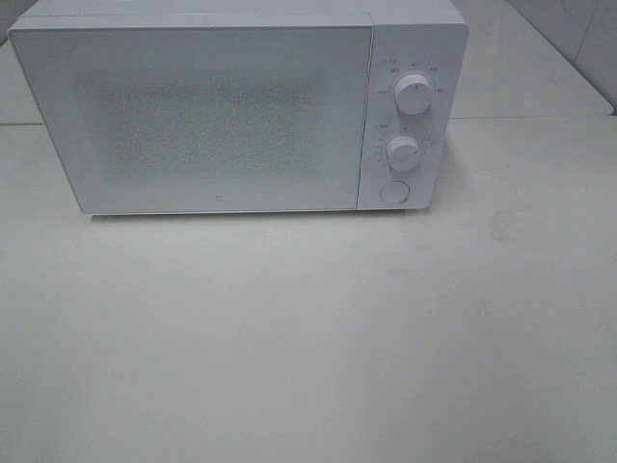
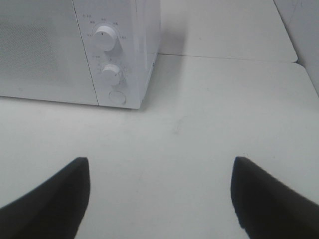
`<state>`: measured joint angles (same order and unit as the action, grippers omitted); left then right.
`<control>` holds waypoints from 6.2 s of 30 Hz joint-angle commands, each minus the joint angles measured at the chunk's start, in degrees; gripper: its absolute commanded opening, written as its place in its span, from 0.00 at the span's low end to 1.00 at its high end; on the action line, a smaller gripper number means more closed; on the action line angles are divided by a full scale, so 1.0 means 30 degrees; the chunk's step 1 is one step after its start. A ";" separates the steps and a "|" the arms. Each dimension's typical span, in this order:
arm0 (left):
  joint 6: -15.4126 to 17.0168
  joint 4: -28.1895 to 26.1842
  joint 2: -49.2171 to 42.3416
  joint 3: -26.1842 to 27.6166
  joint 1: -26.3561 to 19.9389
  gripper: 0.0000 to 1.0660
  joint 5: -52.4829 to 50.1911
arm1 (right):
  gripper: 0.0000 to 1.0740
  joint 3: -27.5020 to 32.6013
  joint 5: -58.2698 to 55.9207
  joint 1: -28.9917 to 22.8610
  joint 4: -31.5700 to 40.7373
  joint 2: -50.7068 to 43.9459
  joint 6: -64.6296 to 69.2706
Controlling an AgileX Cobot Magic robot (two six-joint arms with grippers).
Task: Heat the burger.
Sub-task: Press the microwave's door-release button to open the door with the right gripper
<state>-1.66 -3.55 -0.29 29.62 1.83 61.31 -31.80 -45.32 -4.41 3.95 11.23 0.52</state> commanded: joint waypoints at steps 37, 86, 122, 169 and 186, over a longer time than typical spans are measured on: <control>0.0172 0.0076 -0.0248 -0.0019 -0.0076 0.94 0.0038 | 0.70 0.2960 2.2937 0.0134 -0.0076 1.5355 0.0076; 0.0172 0.0076 -0.0095 -0.0019 -0.0076 0.94 0.0038 | 0.70 0.2235 3.8083 -1.2586 1.2605 3.1093 -0.3228; 0.0172 0.0076 -0.0095 -0.0019 -0.0076 0.94 0.0038 | 0.18 0.1490 3.7605 -1.2815 1.3102 3.2372 2.5191; 0.0172 0.0076 -0.0095 -0.0019 -0.0076 0.94 0.0038 | 0.00 -0.5500 3.2601 -0.8766 1.2815 3.6994 2.4752; 0.0172 0.0076 -0.0095 -0.0019 -0.0076 0.94 0.0038 | 0.00 -0.5768 3.2181 -0.8766 1.1574 3.7070 2.5535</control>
<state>-1.66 -3.55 -0.29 29.62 1.83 61.31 -48.13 51.45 -31.00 40.11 122.21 76.83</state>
